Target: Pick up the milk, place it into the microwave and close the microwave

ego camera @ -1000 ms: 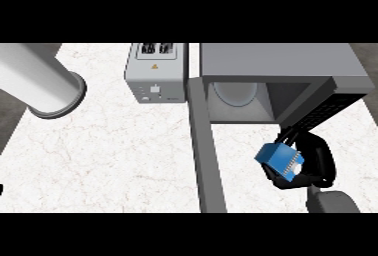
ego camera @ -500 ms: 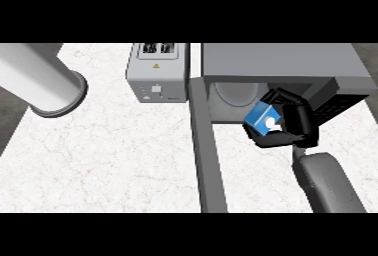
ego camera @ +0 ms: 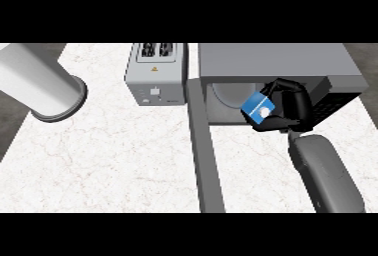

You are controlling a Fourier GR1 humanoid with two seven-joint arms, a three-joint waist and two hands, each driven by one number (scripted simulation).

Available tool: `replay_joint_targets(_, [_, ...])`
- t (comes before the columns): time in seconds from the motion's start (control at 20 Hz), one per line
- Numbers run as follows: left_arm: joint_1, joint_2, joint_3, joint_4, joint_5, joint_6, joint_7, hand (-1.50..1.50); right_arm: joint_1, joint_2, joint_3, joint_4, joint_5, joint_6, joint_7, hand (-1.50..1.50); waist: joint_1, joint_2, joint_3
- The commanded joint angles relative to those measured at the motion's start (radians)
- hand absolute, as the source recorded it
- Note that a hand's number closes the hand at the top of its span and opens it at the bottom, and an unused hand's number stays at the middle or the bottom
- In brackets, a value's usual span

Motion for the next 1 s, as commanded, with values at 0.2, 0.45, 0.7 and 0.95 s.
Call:
replay_joint_targets(0.2, [-0.061,0.037,0.015,0.036,0.026,-0.024,0.005,-1.50,-0.221,0.003,-0.015,0.210,0.049,-0.061,0.092,1.50,0.086,0.049,-0.008])
replay_joint_targets(0.45, [-0.078,0.033,-0.002,0.041,0.032,-0.031,0.005,-1.50,-0.223,-0.022,-0.021,0.209,0.069,-0.100,0.047,1.50,0.107,0.053,-0.008])
replay_joint_targets(0.7, [-0.099,0.032,-0.043,0.041,0.011,-0.037,0.021,-1.50,-0.188,-0.017,-0.003,0.199,0.115,-0.180,-0.013,1.50,0.142,0.065,-0.009])
replay_joint_targets(0.95, [-0.118,0.036,-0.046,0.052,-0.005,-0.032,0.024,-1.50,-0.154,-0.029,-0.043,0.180,0.089,-0.231,-0.021,1.50,0.162,0.071,-0.009])
